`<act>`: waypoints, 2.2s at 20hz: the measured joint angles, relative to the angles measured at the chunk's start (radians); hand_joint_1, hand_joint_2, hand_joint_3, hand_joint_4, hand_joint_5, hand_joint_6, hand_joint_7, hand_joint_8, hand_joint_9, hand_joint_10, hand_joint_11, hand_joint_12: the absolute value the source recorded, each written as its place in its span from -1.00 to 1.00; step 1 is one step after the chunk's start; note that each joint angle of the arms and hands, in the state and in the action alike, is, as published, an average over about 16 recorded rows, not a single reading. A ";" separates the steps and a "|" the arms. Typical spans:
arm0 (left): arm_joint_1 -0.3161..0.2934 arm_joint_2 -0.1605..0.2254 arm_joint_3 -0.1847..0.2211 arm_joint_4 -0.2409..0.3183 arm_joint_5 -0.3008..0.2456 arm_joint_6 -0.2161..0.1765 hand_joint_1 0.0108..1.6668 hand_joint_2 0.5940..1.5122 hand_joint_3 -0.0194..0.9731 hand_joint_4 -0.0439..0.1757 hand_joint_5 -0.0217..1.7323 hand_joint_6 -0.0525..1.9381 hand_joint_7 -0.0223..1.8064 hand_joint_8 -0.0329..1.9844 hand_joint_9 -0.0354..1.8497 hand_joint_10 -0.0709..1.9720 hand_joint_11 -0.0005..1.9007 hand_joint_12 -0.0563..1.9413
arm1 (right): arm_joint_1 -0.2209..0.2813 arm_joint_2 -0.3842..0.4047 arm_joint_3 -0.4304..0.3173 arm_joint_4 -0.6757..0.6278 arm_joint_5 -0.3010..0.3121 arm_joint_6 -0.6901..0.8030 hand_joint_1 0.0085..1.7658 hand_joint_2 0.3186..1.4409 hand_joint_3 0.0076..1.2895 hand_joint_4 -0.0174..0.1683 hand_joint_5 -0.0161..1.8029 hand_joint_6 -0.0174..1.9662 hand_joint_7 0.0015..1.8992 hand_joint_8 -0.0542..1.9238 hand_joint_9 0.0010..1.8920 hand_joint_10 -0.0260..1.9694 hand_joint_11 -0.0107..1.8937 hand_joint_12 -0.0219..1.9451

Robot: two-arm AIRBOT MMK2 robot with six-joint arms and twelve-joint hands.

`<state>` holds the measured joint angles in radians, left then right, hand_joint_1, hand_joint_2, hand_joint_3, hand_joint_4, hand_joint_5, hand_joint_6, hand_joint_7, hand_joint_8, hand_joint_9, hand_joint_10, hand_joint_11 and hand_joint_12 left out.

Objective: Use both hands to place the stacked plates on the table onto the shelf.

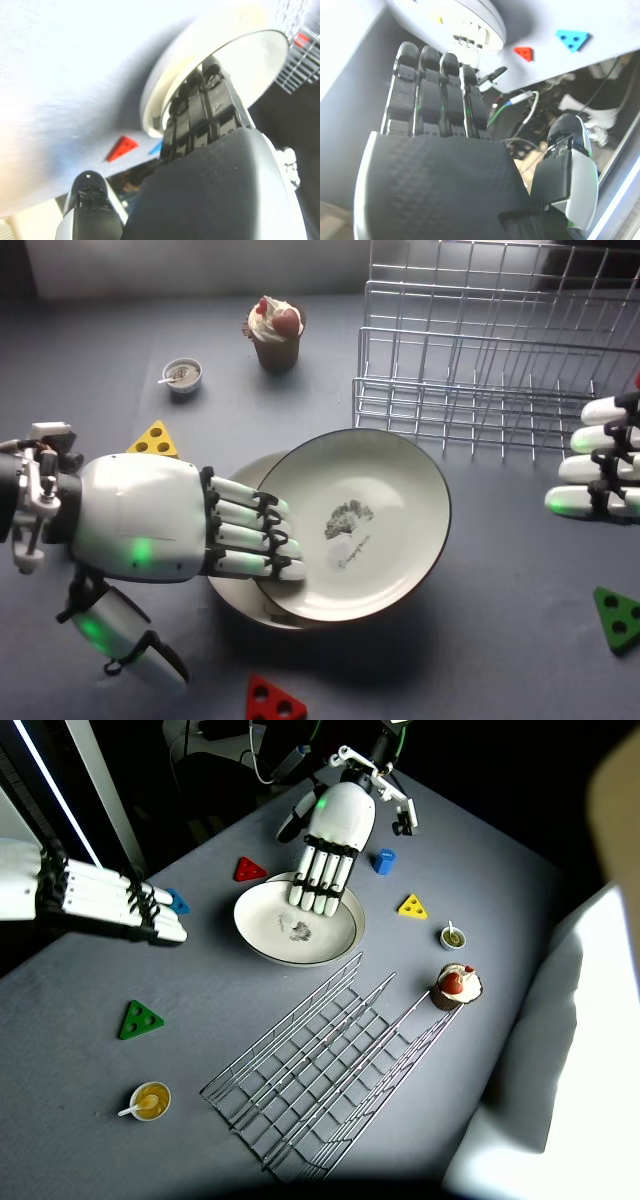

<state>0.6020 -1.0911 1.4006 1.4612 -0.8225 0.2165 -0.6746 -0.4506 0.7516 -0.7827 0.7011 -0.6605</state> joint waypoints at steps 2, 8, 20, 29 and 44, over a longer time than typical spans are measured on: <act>-0.003 -0.015 0.003 -0.009 0.000 0.000 -0.98 -0.09 -0.93 -0.70 -0.82 -0.98 -0.77 -0.98 -0.73 -0.91 -0.78 -0.92 | 0.015 -0.018 -0.001 -0.011 -0.011 -0.030 -0.81 0.10 -0.98 -0.77 -0.78 -0.97 -0.72 -0.94 -0.72 -0.98 -0.71 -0.95; -0.014 -0.051 0.007 -0.025 0.009 -0.001 -0.98 -0.08 -0.93 -0.70 -0.82 -0.98 -0.77 -0.98 -0.72 -0.91 -0.78 -0.92 | 0.042 -0.100 0.032 -0.023 -0.029 -0.070 -0.40 0.04 -0.98 -0.77 -0.79 -0.97 -0.75 -0.94 -0.74 -0.98 -0.69 -0.95; -0.031 -0.082 0.008 -0.036 0.028 -0.003 -0.97 -0.08 -0.93 -0.70 -0.82 -0.98 -0.76 -0.98 -0.71 -0.91 -0.77 -0.92 | 0.086 -0.298 0.164 0.076 -0.060 -0.120 0.24 0.00 -0.99 -0.77 -0.71 -0.97 -0.75 -0.94 -0.74 -0.98 -0.64 -0.93; -0.035 -0.089 0.016 -0.040 0.026 -0.004 -0.96 -0.08 -0.93 -0.70 -0.82 -0.98 -0.76 -0.98 -0.73 -0.91 -0.78 -0.93 | 0.110 -0.421 0.253 0.159 -0.091 -0.141 0.31 0.05 -0.99 -0.77 -0.64 -0.97 -0.70 -0.94 -0.71 -0.98 -0.65 -0.92; -0.039 -0.100 0.041 -0.049 0.016 -0.004 -0.94 -0.08 -0.93 -0.70 -0.82 -0.98 -0.76 -0.98 -0.72 -0.91 -0.77 -0.93 | 0.144 -0.609 0.381 0.239 -0.120 -0.168 0.35 0.02 -0.99 -0.77 -0.59 -0.97 -0.64 -0.94 -0.65 -0.98 -0.63 -0.93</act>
<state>0.5632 -1.1916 1.4413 1.4120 -0.8068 0.2120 -0.5310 -1.0599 1.1331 -0.5437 0.5814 -0.8284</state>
